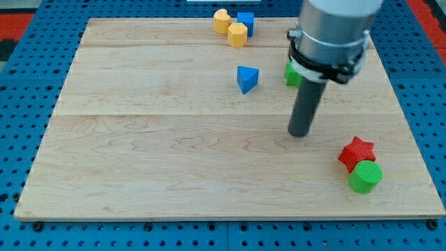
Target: Move the red circle in between the hexagon and green star
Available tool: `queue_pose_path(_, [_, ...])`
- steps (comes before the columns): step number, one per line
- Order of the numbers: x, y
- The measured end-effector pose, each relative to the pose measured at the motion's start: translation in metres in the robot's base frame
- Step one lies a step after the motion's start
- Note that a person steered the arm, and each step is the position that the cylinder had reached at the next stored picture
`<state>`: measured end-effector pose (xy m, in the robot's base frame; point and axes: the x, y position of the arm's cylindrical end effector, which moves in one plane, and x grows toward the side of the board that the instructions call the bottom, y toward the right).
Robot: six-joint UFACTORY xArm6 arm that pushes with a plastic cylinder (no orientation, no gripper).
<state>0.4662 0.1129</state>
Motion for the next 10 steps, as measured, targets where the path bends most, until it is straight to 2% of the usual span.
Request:
queue_pose_path(2, [-0.122,0.109])
queue_pose_path(3, [-0.180,0.105])
queue_pose_path(4, [-0.201,0.046])
queue_pose_path(5, [-0.201,0.042])
queue_pose_path(6, [-0.212,0.101])
queue_pose_path(7, [-0.210,0.129])
queue_pose_path(8, [-0.193,0.106])
queue_pose_path(9, [-0.151,0.100])
queue_pose_path(10, [-0.144,0.073])
